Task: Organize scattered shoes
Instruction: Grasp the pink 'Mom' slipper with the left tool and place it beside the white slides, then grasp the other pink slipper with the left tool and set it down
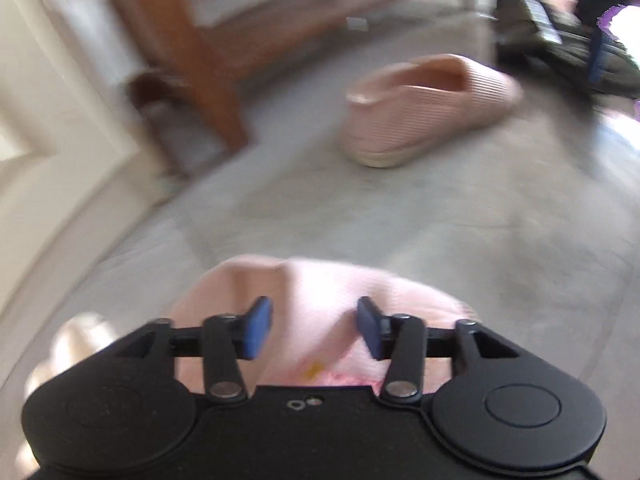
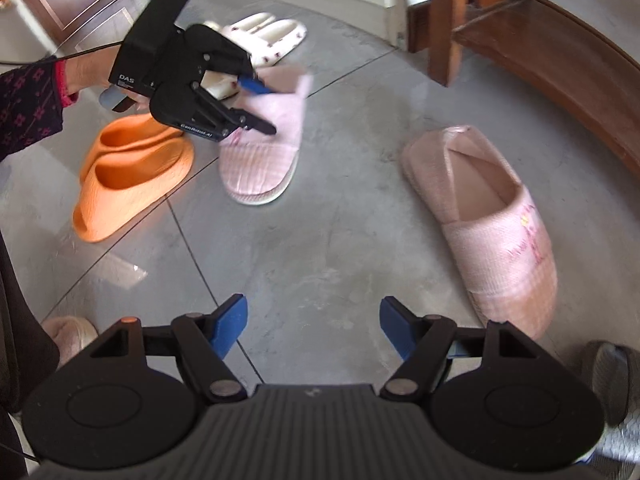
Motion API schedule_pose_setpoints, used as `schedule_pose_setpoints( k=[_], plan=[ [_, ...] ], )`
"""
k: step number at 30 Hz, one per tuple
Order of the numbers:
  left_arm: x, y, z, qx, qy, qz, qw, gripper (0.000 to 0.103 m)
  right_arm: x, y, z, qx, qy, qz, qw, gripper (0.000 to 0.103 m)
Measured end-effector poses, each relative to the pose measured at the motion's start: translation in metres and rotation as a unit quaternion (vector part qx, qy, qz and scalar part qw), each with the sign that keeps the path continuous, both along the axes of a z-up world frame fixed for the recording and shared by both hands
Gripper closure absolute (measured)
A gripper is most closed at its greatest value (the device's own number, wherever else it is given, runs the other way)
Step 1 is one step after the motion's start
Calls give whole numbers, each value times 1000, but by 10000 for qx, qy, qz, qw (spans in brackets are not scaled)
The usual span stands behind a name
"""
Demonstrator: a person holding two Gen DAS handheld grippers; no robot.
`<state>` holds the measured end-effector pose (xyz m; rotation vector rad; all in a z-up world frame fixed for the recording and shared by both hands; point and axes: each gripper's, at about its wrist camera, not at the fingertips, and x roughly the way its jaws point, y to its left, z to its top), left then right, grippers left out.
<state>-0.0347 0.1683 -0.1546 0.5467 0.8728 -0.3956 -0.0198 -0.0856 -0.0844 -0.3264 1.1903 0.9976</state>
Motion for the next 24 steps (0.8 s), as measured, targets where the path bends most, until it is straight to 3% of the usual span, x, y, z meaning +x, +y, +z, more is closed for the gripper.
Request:
schedule_pose_setpoints(
  k=[2,3,5,6,10,11,15,21,24],
  plan=[
    [-21,11,6,-393,-316,923,9945,48,1,5,-3,47,20,76,10000,27],
    [-31,20,10,-844,-358,1521,9841,48,2,8,-4,92,31,126,9999,27],
    [-44,26,11,-1523,-164,2252,9622,48,4,12,-8,153,36,201,9997,27],
    [-50,25,8,-1866,-4,2630,9466,48,5,14,-10,178,42,236,9996,27],
    [-57,0,-5,-2482,394,3492,9027,48,7,23,-14,237,24,365,9990,27],
    [-57,-8,-8,-2439,387,3601,8996,48,6,24,-15,247,10,383,9990,27],
    [-44,-36,-20,-2240,445,3921,8911,47,5,25,-13,315,-46,445,9985,27],
    [-40,-45,-28,-1163,165,3795,9177,46,3,20,-15,299,-39,473,9984,26],
    [-40,-37,-31,-794,102,3684,9262,44,1,19,-16,288,-10,521,9982,26]
  ],
)
